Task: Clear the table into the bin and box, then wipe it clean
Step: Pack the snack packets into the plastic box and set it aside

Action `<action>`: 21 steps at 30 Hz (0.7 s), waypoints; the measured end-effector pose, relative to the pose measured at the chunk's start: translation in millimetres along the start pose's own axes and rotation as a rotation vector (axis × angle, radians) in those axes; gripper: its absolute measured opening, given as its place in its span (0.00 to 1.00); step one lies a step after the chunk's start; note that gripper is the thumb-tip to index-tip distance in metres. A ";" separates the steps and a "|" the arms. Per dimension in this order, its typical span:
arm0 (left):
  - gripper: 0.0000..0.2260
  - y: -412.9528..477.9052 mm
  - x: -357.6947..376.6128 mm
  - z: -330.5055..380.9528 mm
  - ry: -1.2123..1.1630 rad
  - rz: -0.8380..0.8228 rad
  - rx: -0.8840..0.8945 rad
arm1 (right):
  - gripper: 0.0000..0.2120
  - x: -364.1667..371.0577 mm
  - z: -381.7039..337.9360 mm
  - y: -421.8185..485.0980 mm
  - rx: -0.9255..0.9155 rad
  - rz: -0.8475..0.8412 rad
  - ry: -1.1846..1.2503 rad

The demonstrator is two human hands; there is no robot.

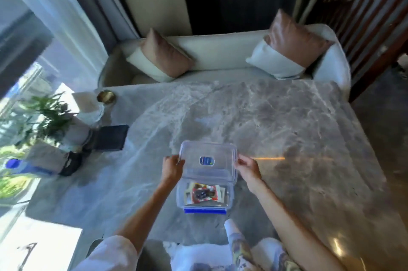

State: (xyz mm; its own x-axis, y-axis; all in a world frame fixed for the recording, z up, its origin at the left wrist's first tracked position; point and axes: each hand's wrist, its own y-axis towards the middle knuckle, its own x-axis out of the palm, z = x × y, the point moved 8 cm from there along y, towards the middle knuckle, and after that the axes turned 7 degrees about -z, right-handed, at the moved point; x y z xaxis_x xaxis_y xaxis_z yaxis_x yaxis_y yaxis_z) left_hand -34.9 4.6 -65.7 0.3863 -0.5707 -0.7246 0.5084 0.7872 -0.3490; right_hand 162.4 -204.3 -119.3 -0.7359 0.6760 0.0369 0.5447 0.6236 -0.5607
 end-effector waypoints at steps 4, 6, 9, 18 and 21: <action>0.21 -16.2 11.9 -81.7 0.003 -0.050 -0.161 | 0.20 45.4 22.3 -10.2 0.068 -0.010 -0.238; 0.20 -25.2 19.5 -98.8 -0.012 -0.064 -0.205 | 0.20 55.5 33.9 -16.6 0.080 -0.011 -0.290; 0.17 -32.8 32.3 -102.1 -0.085 -0.110 -0.207 | 0.22 48.9 39.1 -25.5 0.089 0.092 -0.393; 0.13 -30.0 61.0 -108.6 -0.056 -0.220 -0.171 | 0.20 39.0 48.6 -40.3 0.099 0.194 -0.435; 0.08 -31.7 58.2 -102.1 -0.052 -0.219 -0.153 | 0.20 37.6 49.0 -43.8 0.093 0.199 -0.431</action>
State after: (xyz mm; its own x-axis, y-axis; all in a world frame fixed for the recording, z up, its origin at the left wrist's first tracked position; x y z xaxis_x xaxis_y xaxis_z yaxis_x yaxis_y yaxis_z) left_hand -107.1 -29.7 -157.5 0.3211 -0.7398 -0.5913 0.4638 0.6672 -0.5829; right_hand 91.1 -225.5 -133.8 -0.7315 0.5423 -0.4134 0.6679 0.4479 -0.5944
